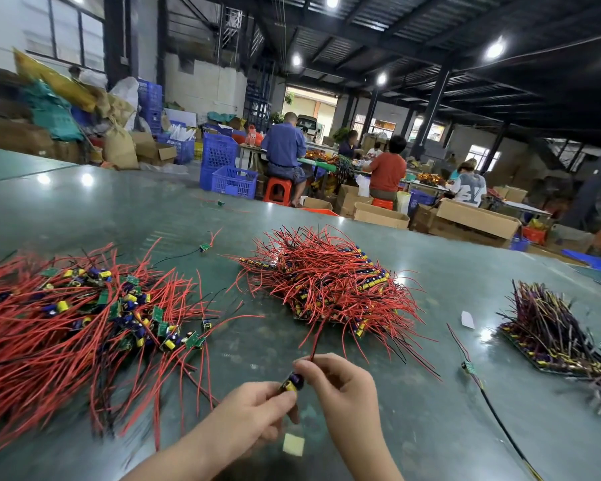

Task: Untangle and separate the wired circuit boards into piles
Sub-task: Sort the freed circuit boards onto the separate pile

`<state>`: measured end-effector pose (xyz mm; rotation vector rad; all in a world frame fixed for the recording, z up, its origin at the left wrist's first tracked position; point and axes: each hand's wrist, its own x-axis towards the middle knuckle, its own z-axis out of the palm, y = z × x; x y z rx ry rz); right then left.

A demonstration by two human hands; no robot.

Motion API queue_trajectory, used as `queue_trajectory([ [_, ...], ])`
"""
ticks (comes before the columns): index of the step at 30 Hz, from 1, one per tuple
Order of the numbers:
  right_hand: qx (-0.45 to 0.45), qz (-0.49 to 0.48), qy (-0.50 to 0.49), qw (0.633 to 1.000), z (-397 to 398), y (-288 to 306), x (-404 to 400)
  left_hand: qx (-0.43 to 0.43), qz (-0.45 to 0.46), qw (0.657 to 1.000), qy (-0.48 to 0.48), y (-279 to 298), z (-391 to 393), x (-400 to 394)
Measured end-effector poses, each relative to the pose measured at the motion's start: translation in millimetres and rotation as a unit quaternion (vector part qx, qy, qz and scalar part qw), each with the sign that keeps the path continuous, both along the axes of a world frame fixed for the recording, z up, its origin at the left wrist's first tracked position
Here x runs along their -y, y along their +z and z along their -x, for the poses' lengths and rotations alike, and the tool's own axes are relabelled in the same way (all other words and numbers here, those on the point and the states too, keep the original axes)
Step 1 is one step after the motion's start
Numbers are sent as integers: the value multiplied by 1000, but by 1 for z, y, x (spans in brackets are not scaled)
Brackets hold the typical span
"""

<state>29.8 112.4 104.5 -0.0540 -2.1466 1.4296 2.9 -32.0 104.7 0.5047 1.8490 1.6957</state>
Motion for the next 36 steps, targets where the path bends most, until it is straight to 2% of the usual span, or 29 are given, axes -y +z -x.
queue_trajectory([
  [2, 52, 73, 29, 996, -1, 3, 0, -91, 17, 996, -2, 1, -2, 2],
  [4, 83, 146, 59, 984, -1, 4, 2, -146, 12, 989, 9, 1, -4, 2],
  [8, 91, 255, 92, 958, -3, 6, 6, -132, -45, 990, 27, 0, -6, 3],
  [12, 77, 190, 100, 974, -4, 7, 7, -76, -40, 994, 64, -2, -3, 2],
  [15, 70, 135, 105, 983, -5, 7, 9, -60, -53, 996, 39, -3, -1, 2],
  [18, 49, 174, 87, 980, -4, 7, 10, -52, -84, 995, 10, 1, -1, 3],
  [20, 62, 238, 86, 965, -3, 5, 12, -63, -100, 993, -2, 3, -2, 2],
  [23, 88, 411, 95, 903, -1, -1, 20, -75, -112, 991, -6, 4, -4, 2],
  [24, 88, 435, 92, 891, -2, -1, 22, -82, -107, 991, -5, 3, -4, 2],
  [25, 86, 430, 86, 895, -2, -1, 24, -86, -102, 991, -3, 2, -3, 2],
  [28, 47, 329, 50, 942, -4, 2, 23, -49, -96, 994, 7, 0, 0, 3],
  [30, 22, 284, 49, 957, -5, 4, 21, -29, -99, 994, 20, 2, 0, 4],
  [33, 20, 263, 58, 963, -6, 6, 22, -58, -98, 993, 28, 2, 1, 4],
  [36, 16, 294, 37, 955, -5, 5, 19, -74, -99, 992, 18, 1, 2, 5],
])
